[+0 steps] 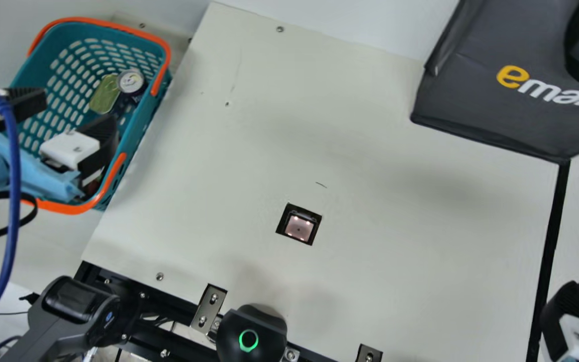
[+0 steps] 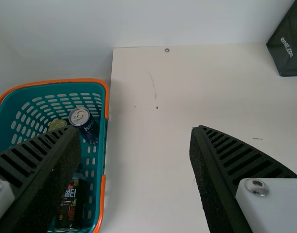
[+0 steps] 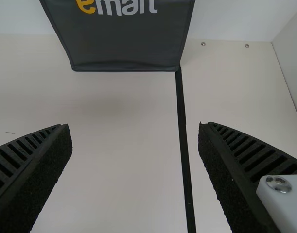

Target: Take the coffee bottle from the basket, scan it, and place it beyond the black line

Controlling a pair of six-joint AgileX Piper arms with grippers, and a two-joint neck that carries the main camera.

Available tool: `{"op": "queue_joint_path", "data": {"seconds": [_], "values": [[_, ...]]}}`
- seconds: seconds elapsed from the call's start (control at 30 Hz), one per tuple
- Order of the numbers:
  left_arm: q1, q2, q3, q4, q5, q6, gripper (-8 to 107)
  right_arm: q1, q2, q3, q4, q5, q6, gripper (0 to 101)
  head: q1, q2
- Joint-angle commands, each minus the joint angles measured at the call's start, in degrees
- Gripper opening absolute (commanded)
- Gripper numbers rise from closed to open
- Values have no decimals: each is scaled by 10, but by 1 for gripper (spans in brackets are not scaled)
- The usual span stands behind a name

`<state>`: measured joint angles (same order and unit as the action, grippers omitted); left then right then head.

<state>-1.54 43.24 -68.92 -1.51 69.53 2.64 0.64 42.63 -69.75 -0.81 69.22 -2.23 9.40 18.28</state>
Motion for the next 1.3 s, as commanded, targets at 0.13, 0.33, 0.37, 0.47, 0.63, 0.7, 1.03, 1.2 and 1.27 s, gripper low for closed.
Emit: {"op": "queue_joint_path", "data": {"seconds": [0.13, 0.33, 0.37, 0.47, 0.63, 0.7, 1.03, 1.2, 1.27], "values": [[0, 0, 0, 0, 0, 0, 90, 0, 0, 0, 0, 0, 0, 91, -15, 1], [-1, 3, 1, 2, -3, -1, 90, 0, 0, 0, 0, 0, 0, 91, -15, 1], [0, 4, 1, 3, -3, -1, 90, 0, 0, 0, 0, 0, 0, 91, -15, 1], [3, 6, 4, 5, -5, -3, 90, 0, 0, 0, 0, 0, 0, 91, -15, 1], [11, 10, 9, 10, -7, -16, 90, 0, 0, 0, 0, 0, 0, 91, -15, 1], [15, 12, 12, 13, -9, -23, 90, 0, 0, 0, 0, 0, 0, 91, -15, 1], [52, 23, 20, 21, -22, -37, 90, 0, 0, 0, 0, 0, 0, 91, -15, 1], [79, 27, 23, 17, -27, -30, 90, 0, 0, 0, 0, 0, 0, 91, -15, 1], [92, 30, 24, 13, -29, -25, 90, 0, 0, 0, 0, 0, 0, 91, -15, 1]]}}
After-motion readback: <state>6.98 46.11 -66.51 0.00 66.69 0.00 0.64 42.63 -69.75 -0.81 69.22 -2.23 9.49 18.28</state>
